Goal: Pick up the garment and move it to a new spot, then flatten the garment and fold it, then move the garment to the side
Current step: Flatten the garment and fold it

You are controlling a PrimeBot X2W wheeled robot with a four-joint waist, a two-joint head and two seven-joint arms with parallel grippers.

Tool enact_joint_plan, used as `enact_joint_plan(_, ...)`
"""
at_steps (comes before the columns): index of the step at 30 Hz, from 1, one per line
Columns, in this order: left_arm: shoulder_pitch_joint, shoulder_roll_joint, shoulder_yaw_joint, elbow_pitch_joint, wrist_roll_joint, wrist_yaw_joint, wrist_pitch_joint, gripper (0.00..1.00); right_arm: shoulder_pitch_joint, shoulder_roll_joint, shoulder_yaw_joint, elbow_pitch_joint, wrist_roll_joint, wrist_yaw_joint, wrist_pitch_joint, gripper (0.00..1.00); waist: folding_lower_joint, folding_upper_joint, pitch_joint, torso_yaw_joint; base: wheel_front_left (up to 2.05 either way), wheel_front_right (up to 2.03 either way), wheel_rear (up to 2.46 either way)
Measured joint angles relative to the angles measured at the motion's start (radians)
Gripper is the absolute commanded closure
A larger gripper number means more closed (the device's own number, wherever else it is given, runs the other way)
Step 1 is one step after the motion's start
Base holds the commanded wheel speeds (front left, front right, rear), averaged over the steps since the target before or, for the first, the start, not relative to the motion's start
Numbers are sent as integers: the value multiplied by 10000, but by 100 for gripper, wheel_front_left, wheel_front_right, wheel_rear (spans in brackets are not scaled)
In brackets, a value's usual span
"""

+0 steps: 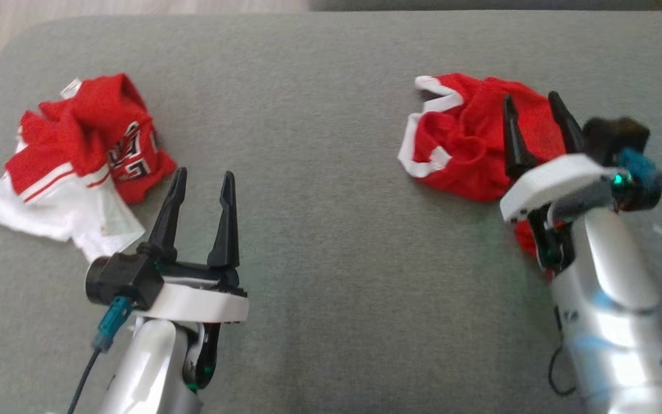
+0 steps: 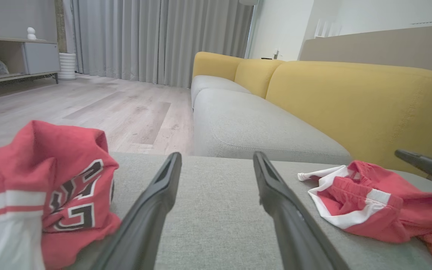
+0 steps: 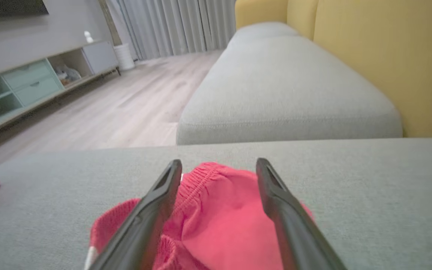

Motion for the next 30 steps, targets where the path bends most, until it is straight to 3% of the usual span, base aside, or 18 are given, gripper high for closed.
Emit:
enact_joint_plan(9, -158, -52, -420, 61, -105, -46, 0, 0, -1748, -435, -1609, 2861, -2034, 0, 786, 0, -1, 0, 334, 887, 0, 0, 0)
enact_joint_plan(16, -173, -65, -577, 40, -104, -81, 0, 0, -2166, -681, -1941, 4159, -3300, 0, 901, 0, -1, 0, 495, 1213, 0, 0, 0)
enact_joint_plan(17, -173, -65, -577, 38, -104, -79, 0, 0, -2174, -683, -2011, 4303, -3381, 0, 943, 7, -1, 0, 497, 1221, 0, 0, 0)
enact_joint_plan(18, -173, -65, -577, 38, -104, -79, 0, 0, -2192, -681, -2094, 4439, -3415, 0, 941, 7, -1, 0, 498, 1221, 0, 0, 0)
enact_joint_plan(19, -173, -65, -577, 38, -104, -79, 0, 0, -2192, -681, -2094, 4439, -3415, 0, 941, 68, -1, 0, 498, 1221, 0, 0, 0)
enact_joint_plan(20, -173, -65, -577, 35, -104, -77, 0, 0, -2216, -679, -2192, 4520, -3415, 0, 917, 100, -2, 0, 498, 1216, 0, 0, 0)
enact_joint_plan(30, -178, -69, -573, -10, -190, -19, 0, 0, -2758, -652, -3193, 4585, -3499, 0, -1068, 100, -2, 0, 278, 901, 0, 0, 0)
